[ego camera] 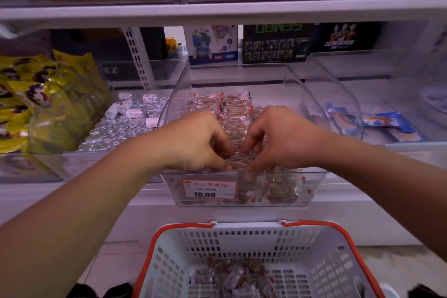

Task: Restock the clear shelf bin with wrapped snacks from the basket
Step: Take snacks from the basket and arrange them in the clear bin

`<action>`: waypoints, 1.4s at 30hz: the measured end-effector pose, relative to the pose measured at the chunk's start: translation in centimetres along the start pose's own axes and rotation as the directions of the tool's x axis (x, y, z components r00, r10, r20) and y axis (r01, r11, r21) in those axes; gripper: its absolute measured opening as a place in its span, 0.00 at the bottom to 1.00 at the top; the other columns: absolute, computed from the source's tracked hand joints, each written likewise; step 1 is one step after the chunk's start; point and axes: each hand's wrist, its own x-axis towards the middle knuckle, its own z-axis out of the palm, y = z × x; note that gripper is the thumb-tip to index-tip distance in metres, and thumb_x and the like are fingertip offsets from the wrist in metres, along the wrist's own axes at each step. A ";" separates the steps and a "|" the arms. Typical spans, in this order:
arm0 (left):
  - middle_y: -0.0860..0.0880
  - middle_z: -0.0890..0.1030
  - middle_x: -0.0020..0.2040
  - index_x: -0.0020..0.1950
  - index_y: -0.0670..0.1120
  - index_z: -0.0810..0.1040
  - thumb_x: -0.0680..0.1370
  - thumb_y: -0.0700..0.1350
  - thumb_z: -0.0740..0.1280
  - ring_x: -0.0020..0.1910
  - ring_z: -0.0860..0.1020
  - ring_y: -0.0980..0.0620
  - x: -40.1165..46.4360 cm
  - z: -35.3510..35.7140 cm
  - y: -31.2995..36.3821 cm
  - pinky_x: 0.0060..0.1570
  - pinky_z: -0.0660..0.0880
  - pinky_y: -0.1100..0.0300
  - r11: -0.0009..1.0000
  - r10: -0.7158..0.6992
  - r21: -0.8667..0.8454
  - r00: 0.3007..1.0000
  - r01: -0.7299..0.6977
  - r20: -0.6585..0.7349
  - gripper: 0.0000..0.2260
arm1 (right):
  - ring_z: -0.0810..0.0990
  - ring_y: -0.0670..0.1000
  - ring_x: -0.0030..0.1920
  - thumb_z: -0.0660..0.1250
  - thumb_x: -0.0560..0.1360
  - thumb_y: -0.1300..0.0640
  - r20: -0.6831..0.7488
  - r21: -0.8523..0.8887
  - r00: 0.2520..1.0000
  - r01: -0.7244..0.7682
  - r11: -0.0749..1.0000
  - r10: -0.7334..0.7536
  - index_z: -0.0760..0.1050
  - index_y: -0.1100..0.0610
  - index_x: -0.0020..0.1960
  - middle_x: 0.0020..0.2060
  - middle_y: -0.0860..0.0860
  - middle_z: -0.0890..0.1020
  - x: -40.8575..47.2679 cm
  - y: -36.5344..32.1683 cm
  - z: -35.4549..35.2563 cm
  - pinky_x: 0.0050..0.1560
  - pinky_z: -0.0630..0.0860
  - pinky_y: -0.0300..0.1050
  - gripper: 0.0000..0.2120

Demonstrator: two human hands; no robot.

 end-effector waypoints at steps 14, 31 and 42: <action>0.50 0.82 0.45 0.48 0.50 0.86 0.80 0.56 0.65 0.43 0.79 0.52 -1.6 -1.1 0.6 0.45 0.76 0.55 0.963 0.030 0.267 0.999 -0.037 0.030 0.14 | 0.75 0.38 0.30 0.74 0.73 0.53 -0.280 -0.163 0.942 0.146 0.976 -0.187 0.85 0.51 0.37 0.32 0.44 0.82 -2.3 -1.1 -0.8 0.33 0.64 0.27 0.06; 0.40 0.73 0.69 0.70 0.42 0.72 0.79 0.57 0.67 0.52 0.77 0.47 -11.5 30.0 -6.1 0.41 0.74 0.61 0.815 -0.510 0.121 0.604 0.566 0.612 0.25 | 0.78 0.56 0.59 0.80 0.65 0.45 0.703 -0.376 0.517 -0.314 0.872 0.489 0.53 0.60 0.78 0.73 0.58 0.66 -15.4 13.3 27.4 0.55 0.79 0.48 0.54; 0.51 0.35 0.81 0.81 0.56 0.37 0.69 0.58 0.78 0.79 0.49 0.37 -9.4 41.2 -11.5 0.74 0.60 0.42 0.443 -0.726 -0.279 0.523 0.852 0.446 0.57 | 0.57 0.70 0.75 0.82 0.62 0.48 0.449 -0.225 0.702 -0.510 0.830 0.553 0.31 0.46 0.78 0.78 0.57 0.37 -14.6 17.7 39.7 0.70 0.66 0.63 0.67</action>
